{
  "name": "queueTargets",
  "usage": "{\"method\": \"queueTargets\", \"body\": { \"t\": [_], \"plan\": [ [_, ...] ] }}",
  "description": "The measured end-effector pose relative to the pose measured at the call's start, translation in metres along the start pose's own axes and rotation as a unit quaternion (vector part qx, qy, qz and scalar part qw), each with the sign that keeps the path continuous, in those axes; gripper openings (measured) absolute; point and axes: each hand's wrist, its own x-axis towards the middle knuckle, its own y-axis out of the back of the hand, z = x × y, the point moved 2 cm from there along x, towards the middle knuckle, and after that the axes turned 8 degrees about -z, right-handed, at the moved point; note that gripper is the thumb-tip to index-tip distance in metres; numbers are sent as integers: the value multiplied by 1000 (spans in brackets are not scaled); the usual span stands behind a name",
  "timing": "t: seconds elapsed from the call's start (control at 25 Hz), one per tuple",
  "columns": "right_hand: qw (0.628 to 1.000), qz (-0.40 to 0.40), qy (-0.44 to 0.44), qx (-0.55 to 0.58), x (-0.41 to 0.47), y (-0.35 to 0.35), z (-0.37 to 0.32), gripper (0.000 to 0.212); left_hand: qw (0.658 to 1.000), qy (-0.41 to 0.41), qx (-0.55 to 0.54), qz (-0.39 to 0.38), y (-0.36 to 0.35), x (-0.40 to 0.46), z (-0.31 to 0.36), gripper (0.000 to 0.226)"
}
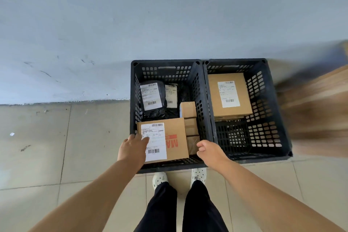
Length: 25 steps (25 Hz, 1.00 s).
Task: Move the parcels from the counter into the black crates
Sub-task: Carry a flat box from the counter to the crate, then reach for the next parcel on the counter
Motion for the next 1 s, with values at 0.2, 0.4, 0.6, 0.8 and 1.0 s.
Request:
{"method": "queueTargets", "body": {
  "t": [0.2,0.4,0.6,0.8,1.0],
  "plan": [
    [993,75,59,68,-54,27,-6,38,996,-46,-44,65,64,-9,36,48],
    [973,176,116,89,-115,69,2,42,976,-143,-68,151,135,-35,114,58],
    [941,278,141,131,-175,120,38,48,952,-226,-90,186,178,-67,196,58],
    [909,336,145,197,-234,159,116,54,937,-279,-108,181,190,-103,286,56],
    [879,390,139,238,-293,203,238,52,911,-340,-113,202,185,-151,414,54]
  ]
}}
